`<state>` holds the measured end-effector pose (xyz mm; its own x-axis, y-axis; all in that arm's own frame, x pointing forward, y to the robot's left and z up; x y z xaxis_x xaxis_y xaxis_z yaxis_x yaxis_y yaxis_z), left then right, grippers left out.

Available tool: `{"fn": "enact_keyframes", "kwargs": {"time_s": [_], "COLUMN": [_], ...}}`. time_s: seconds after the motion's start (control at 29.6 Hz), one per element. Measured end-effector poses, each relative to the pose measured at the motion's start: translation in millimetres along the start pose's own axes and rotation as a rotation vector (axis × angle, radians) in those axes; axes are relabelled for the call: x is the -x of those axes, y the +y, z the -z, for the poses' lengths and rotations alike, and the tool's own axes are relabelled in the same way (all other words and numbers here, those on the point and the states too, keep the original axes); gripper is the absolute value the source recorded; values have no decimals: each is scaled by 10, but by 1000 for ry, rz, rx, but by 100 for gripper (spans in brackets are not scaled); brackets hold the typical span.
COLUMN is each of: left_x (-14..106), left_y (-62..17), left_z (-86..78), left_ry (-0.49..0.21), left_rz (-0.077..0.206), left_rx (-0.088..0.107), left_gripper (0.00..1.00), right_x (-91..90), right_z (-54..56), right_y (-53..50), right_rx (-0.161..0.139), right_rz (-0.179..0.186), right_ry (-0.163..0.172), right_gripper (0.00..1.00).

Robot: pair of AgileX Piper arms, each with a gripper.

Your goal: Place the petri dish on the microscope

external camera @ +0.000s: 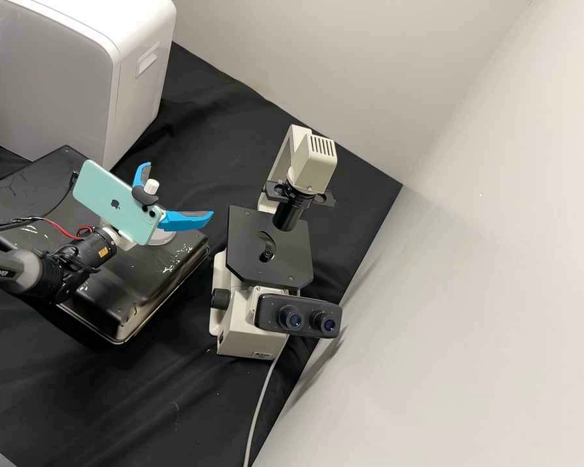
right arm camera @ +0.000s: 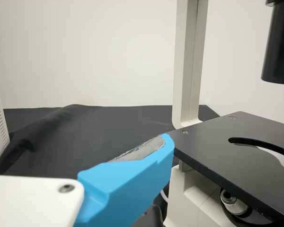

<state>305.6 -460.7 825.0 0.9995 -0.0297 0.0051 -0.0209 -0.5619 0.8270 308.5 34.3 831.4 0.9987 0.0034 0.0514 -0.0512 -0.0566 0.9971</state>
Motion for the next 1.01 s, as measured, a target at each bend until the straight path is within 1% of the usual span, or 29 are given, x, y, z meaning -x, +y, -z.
{"fn": "enact_keyframes", "kwargs": {"time_s": [0.44, 0.47, 0.57, 0.68, 0.71, 0.74, 0.78, 0.85, 0.88, 1.01], "left_x": [0, 9, 60, 164, 211, 258, 309, 395, 473, 687], "left_y": [-1, -13, -65, -108, -115, -117, -125, -135, -146, -203], "left_z": [-3, -7, -53, -177, -232, -281, -352, -436, -496, -587], "left_ry": [-3, -4, -19, -69, -93, -115, -142, -177, -214, -298], "left_rz": [1, 6, 27, 50, 56, 59, 64, 71, 75, 70], "left_rx": [-2, 0, 16, 34, 34, 30, 30, 30, 24, 9], "left_gripper": [100, 100, 100, 100, 100, 100, 100, 100, 100, 100], "right_x": [0, 0, 0, 0, 0, 0, 0, 0, 0, 0], "right_z": [0, 0, 0, 0, 0, 0, 0, 0, 0, 0], "right_y": [0, 0, 0, 0, 0, 0, 0, 0, 0, 0], "right_rx": [0, 0, 0, 0, 0, 0, 0, 0, 0, 0], "right_rz": [0, 0, 0, 0, 0, 0, 0, 0, 0, 0], "right_ry": [0, 0, 0, 0, 0, 0, 0, 0, 0, 0], "right_gripper": [100, 100, 100, 100, 100, 100, 100, 100, 100, 100]}}
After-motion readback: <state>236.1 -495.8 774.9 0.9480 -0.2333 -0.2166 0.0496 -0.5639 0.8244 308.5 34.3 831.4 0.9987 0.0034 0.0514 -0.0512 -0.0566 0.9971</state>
